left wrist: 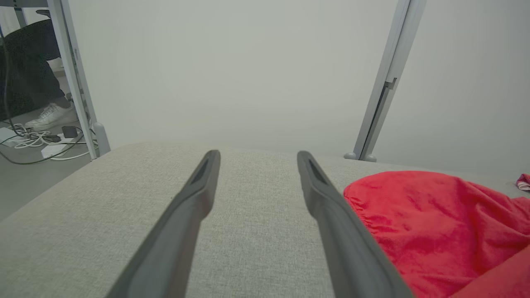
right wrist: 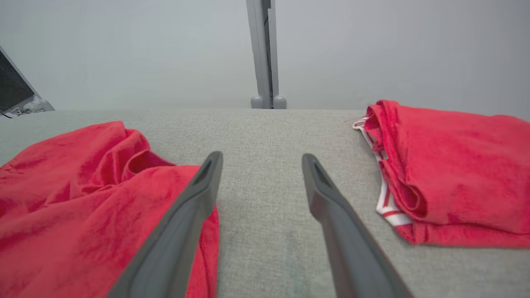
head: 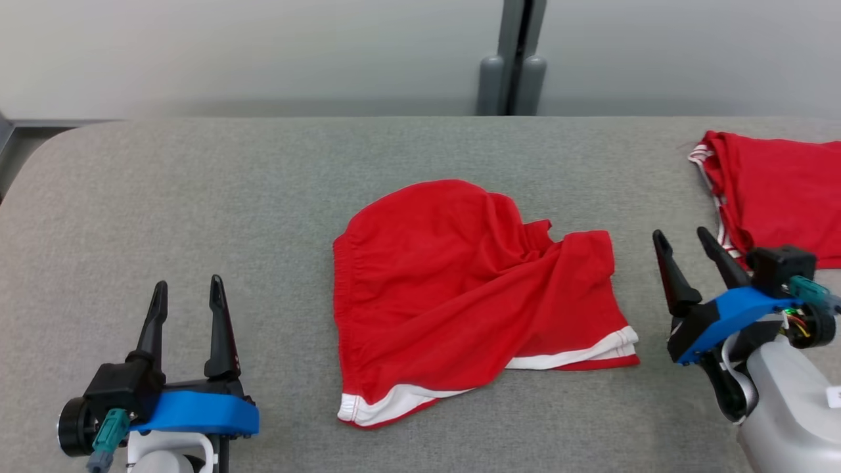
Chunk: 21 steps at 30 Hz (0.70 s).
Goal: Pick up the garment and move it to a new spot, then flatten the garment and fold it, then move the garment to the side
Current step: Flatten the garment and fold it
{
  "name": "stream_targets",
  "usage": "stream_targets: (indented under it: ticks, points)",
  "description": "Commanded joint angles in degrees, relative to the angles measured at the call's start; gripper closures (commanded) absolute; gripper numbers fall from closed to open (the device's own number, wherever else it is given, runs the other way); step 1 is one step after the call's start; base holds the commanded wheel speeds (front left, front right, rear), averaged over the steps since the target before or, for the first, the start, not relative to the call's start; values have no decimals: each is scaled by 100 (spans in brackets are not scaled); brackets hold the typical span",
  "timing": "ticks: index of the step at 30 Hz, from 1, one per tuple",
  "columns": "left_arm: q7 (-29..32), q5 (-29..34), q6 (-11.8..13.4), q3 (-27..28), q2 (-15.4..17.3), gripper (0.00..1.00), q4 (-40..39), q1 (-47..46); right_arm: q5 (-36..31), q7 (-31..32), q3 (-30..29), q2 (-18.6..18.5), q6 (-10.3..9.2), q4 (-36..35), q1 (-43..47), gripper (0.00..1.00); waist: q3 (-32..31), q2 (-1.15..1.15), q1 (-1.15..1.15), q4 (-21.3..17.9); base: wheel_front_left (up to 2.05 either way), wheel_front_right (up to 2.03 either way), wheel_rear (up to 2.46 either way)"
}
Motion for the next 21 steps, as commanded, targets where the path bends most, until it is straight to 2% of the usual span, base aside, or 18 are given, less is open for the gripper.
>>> stream_targets:
  ticks: [1,8,21]
  points:
    - [-24,32,-8,51,35,0,-18,41,-33,-33,-65,-24,2,-104,119,0,-92,0,0,-106,0,0,0]
    - [-24,91,15,112,54,0,-109,272,-336,-49,-692,189,1,-1161,784,0,-258,0,0,-348,0,0,0]
    - [-24,200,108,67,90,0,-216,590,-1101,98,-1167,936,1,-2626,2128,0,-486,0,0,-460,0,0,0]
